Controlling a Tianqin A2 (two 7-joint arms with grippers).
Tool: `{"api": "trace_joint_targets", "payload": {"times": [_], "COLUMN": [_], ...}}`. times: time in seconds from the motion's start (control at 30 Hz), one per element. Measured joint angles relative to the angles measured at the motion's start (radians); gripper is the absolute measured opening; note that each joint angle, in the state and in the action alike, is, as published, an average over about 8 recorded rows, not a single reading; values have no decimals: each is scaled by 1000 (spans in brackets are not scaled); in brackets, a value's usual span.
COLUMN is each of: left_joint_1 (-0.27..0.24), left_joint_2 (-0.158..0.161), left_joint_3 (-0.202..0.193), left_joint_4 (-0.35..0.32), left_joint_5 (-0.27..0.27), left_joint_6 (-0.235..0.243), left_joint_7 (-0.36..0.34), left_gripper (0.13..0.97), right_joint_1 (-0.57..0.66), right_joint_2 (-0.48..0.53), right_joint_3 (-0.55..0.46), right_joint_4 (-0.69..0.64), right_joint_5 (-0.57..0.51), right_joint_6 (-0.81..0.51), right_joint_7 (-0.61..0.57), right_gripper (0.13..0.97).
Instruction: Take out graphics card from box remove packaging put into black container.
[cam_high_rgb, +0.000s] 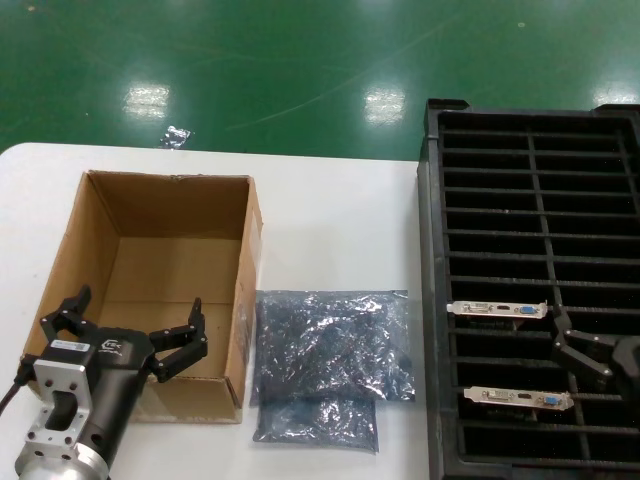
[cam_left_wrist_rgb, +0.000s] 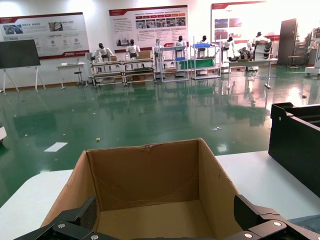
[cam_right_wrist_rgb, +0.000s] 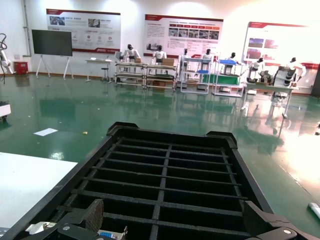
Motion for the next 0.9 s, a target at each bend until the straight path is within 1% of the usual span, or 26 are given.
{"api": "trace_joint_targets", "payload": {"times": [0.9], "left_joint_1": [0], "left_joint_2": [0], "left_joint_3": [0], "left_joint_4": [0], "left_joint_5": [0], "left_joint_6": [0], "left_joint_7": [0], "left_gripper": [966], "right_joint_1": [0], "right_joint_2": [0], "right_joint_3": [0], "right_joint_4": [0], "right_joint_5": [0], "right_joint_6": [0], "right_joint_7": [0], "right_gripper": [966]}}
